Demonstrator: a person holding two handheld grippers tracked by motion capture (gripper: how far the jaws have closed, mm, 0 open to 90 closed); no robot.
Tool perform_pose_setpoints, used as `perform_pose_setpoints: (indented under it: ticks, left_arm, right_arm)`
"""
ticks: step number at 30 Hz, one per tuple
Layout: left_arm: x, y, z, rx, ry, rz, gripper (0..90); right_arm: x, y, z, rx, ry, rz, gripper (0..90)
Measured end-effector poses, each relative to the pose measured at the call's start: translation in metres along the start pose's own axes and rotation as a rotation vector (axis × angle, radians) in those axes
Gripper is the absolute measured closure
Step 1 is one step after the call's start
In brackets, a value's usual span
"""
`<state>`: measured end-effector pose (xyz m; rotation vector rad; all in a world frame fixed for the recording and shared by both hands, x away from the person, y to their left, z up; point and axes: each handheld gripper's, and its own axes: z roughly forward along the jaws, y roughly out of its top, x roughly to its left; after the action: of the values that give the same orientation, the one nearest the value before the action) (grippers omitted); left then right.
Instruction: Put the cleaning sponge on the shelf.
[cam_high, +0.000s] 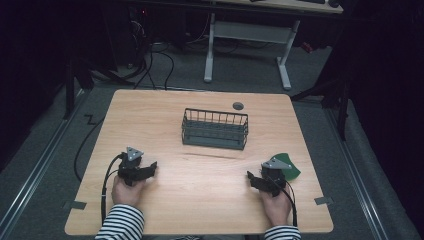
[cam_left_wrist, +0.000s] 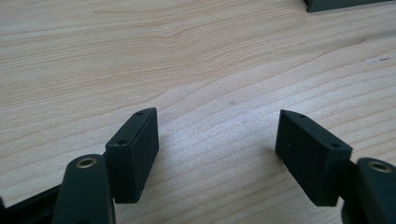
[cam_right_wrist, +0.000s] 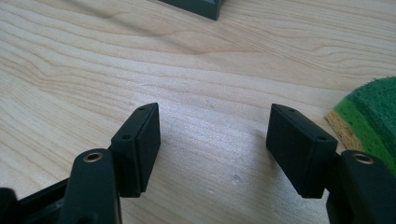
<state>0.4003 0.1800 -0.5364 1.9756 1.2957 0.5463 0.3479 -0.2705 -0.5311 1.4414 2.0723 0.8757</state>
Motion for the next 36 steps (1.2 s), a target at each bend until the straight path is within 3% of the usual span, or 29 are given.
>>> perform_pose_setpoints:
  ticks: [28,35,36]
  left_arm:
    - [-0.0022,-0.0003,-0.0005,0.006,-0.005,0.016,29.2]
    - [-0.0031,0.0013,-0.0001,0.007,-0.009,0.004,32.6]
    - [-0.0027,0.0019,-0.0019,-0.006,-0.023,-0.002,34.8]
  right_arm:
    - [-0.0003,0.0007,0.0006,0.008,0.002,-0.002,30.5]
    - [-0.0028,0.0049,-0.0018,0.027,0.008,0.020,40.2]
    - [-0.0040,0.0052,-0.0069,0.000,-0.003,0.028,45.5]
